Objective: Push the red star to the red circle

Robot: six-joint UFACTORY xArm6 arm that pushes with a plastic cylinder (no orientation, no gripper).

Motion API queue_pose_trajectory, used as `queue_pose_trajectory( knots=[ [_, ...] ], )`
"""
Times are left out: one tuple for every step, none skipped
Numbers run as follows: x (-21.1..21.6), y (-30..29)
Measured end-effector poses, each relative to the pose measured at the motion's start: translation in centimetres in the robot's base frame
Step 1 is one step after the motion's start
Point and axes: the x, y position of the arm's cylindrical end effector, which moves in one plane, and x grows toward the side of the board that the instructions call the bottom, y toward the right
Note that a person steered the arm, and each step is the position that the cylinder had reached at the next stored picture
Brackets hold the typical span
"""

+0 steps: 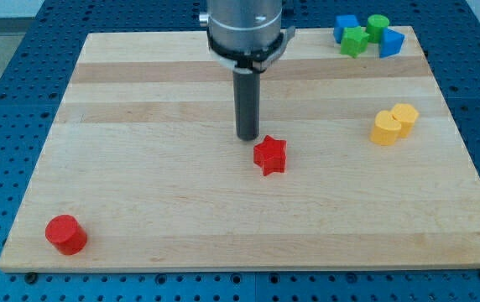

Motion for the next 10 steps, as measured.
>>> queue_pose_trajectory(
  knots=[
    [-0.5, 4.4],
    [2.9, 5.7],
    [7.1, 2.0],
    [10.6, -5.0],
    [13.6, -7.9],
    [12.3, -4.1],
    [13.1, -1.5],
    [15.5, -4.1],
    [16.9, -7.9],
    [17.5, -11.9]
  ],
)
